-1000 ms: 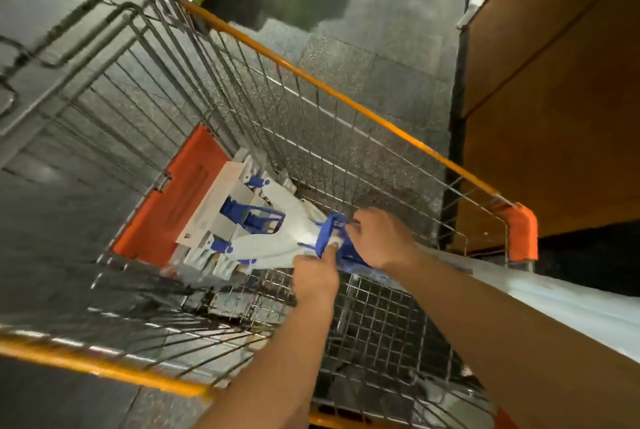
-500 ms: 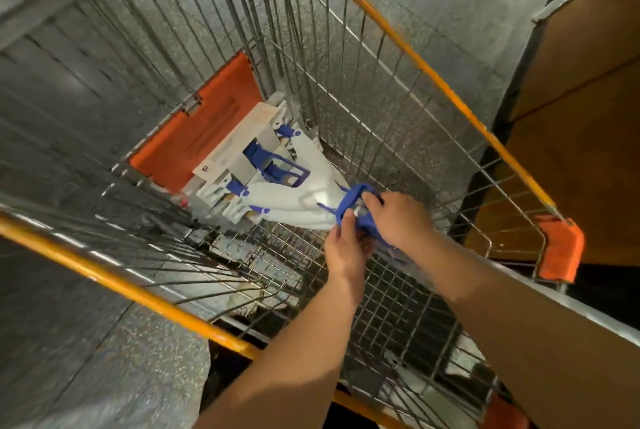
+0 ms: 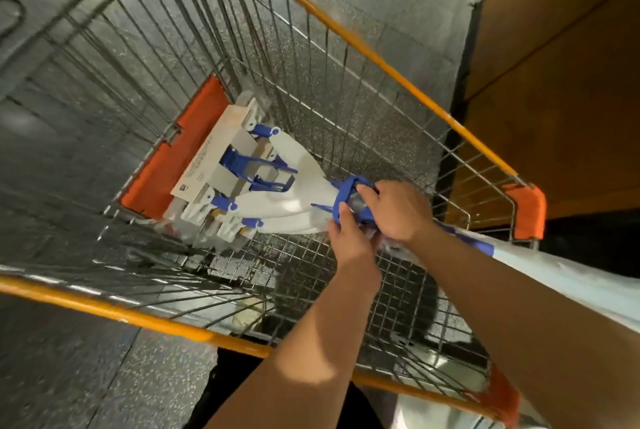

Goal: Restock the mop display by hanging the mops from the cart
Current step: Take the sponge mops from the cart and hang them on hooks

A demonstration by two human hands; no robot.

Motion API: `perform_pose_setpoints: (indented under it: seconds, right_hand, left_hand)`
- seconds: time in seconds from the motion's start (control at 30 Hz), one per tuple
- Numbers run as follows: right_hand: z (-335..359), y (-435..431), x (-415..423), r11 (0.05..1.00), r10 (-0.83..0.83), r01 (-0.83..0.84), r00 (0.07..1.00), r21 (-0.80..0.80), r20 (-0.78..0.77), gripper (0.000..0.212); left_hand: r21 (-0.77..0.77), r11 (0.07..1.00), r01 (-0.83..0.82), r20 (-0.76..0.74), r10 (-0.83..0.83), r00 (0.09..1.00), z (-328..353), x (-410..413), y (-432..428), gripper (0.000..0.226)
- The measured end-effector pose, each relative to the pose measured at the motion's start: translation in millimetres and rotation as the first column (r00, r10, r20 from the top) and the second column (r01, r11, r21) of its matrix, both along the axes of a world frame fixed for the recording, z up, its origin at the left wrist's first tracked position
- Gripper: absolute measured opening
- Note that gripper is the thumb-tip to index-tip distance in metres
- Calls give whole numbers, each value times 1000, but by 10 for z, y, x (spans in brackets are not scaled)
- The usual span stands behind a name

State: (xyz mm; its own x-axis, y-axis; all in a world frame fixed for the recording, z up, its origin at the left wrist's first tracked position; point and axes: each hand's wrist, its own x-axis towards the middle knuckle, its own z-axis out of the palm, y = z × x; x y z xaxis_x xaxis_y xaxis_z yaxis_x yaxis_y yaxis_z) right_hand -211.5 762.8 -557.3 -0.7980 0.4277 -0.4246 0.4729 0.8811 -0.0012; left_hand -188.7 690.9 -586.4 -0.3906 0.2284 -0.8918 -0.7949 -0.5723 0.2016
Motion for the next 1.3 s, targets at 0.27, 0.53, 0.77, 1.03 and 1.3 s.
perform_pose_setpoints:
  seconds: [0.27,0.53,0.77,1.03,1.3]
  right_hand:
    - [817,-180,-42,980,-118,121,993,158,-29,57]
    - [1417,-355,198,980,-56,93,978,178,-200,47]
    - [1827,-557,603,966,-141,223,882,134,-449,51]
    - [2214,-908,1382,901,-346,431,645,-49,-681,48]
    - [2638,-1138,2169,752,-559,512,161,-415,-814,47]
  left_hand:
    - [96,995,-16,-75,23,997,680,-49,-72,22]
    - [125,992,32,-213,-4,977,1257,66,-262,17]
    - [136,985,105,-384,-45,922,1610,348,-377,39]
    - [102,970,219,-586,-120,801,2136,885,-682,17]
    - [-17,894,447,-810,-274,518,2688,1513,-883,14]
